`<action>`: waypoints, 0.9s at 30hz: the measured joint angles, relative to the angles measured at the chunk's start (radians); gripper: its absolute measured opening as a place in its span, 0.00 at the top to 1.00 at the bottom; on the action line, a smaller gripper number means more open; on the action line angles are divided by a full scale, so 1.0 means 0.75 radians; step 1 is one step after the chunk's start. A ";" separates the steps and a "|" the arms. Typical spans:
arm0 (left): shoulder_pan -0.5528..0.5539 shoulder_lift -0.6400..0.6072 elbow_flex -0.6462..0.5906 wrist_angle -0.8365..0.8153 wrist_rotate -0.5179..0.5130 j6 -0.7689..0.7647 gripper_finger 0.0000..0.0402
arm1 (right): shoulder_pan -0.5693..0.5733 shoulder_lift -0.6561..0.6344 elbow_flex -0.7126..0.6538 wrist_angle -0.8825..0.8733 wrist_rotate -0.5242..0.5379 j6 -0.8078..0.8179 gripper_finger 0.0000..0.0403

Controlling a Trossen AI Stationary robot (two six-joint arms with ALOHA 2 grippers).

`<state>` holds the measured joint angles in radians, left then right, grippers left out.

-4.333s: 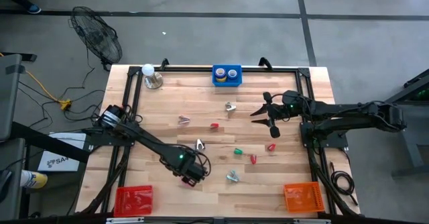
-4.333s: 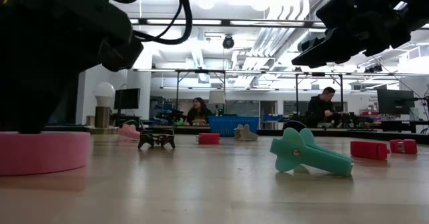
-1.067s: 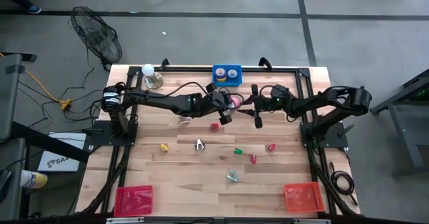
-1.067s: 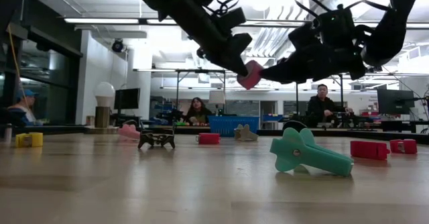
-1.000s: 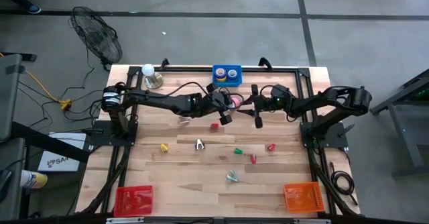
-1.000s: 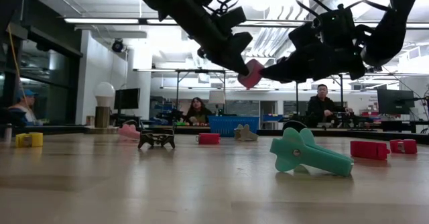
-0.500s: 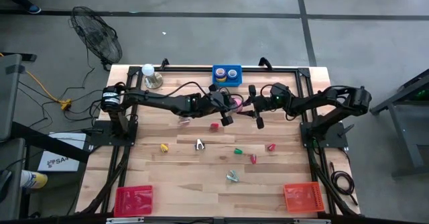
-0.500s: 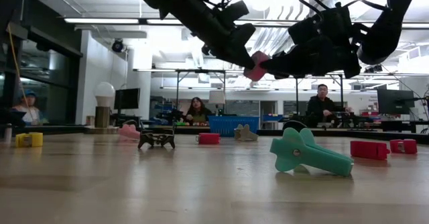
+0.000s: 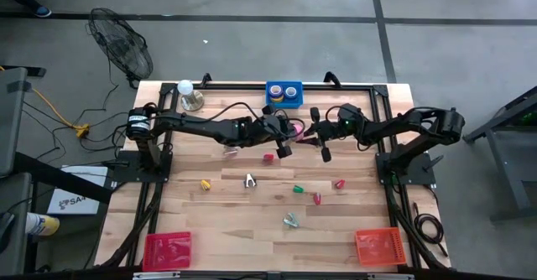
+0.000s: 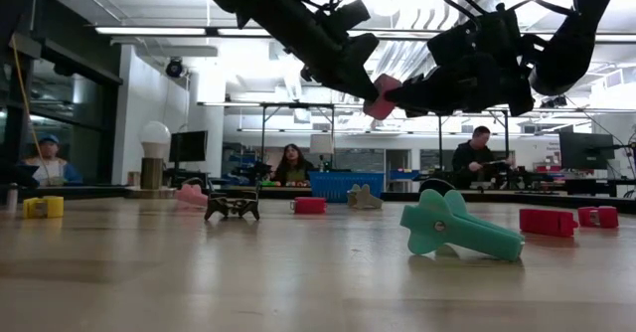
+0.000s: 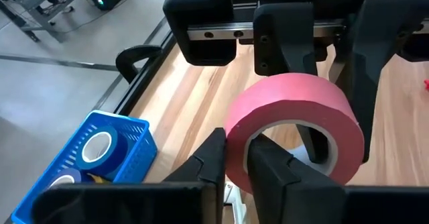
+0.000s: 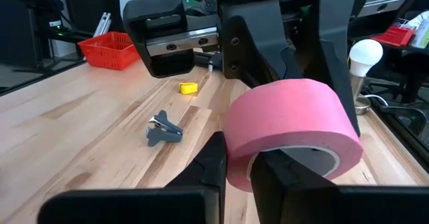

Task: Pick and place Stapler, Stapler remover, tape
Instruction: Put the pink tape into the blue bin

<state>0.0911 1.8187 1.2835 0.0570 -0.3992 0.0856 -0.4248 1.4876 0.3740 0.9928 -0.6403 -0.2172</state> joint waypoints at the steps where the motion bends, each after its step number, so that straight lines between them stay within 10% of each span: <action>1: 0.000 0.000 0.000 0.000 -0.001 -0.001 0.87 | 0.001 0.000 0.001 0.001 0.001 0.001 0.92; 12: 0.006 0.006 -0.005 -0.103 -0.251 0.056 0.68 | -0.079 -0.004 0.002 0.012 0.063 0.119 0.92; 19: 0.017 0.006 -0.005 -0.277 -0.578 0.067 0.61 | -0.102 -0.004 0.078 -0.030 0.354 0.267 0.92; 27: 0.166 -0.023 -0.002 -0.430 -0.562 0.051 0.60 | -0.068 0.194 0.220 0.075 0.676 0.521 0.92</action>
<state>0.2155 1.8015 1.2823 -0.2653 -0.8208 0.1237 -0.4755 1.6330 0.5388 1.0490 -0.1331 0.1735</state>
